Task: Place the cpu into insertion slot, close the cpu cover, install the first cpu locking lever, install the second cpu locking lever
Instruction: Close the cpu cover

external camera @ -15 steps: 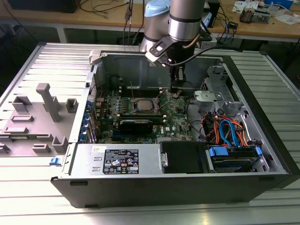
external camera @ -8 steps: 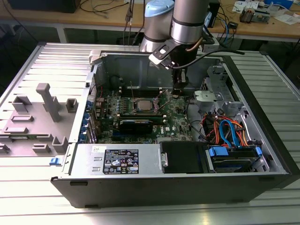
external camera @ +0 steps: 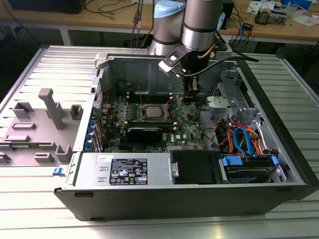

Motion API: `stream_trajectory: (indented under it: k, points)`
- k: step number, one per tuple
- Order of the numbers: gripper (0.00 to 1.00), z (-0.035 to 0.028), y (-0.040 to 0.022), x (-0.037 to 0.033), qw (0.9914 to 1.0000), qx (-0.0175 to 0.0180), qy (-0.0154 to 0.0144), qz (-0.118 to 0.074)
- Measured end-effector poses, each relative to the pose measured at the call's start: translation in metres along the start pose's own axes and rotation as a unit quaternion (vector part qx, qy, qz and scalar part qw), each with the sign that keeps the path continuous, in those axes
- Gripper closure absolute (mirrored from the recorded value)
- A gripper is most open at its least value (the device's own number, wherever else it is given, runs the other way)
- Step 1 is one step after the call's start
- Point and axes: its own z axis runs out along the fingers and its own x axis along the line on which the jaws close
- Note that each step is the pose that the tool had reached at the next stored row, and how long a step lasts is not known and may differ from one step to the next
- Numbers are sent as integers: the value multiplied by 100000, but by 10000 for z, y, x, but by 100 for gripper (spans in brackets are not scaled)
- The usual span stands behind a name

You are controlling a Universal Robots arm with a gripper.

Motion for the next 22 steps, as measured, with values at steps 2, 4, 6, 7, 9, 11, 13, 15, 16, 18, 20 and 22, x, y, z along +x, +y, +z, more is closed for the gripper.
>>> stream_trajectory:
  k: [2,4,6,7,9,11,13,15,16,18,20,22]
  points:
    - [89,6,-32,1,100000,-2,4,-74]
    - [89,8,-62,1,100000,-6,-2,-132]
    - [89,10,-87,2,100000,-11,15,-144]
    - [89,9,-92,2,100000,-11,11,-147]
    - [89,9,-111,2,100000,-11,18,-151]
    - [89,9,-120,2,100000,-10,15,-153]
    - [89,12,-120,3,100000,-9,13,-149]
    - [89,12,-120,2,100000,-10,14,-149]
    - [89,12,-120,3,100000,-8,13,-150]
    - [89,12,-120,2,100000,-10,12,-151]
    - [89,13,-120,3,100000,-10,11,-148]
    - [89,13,-121,3,100000,-11,14,-152]
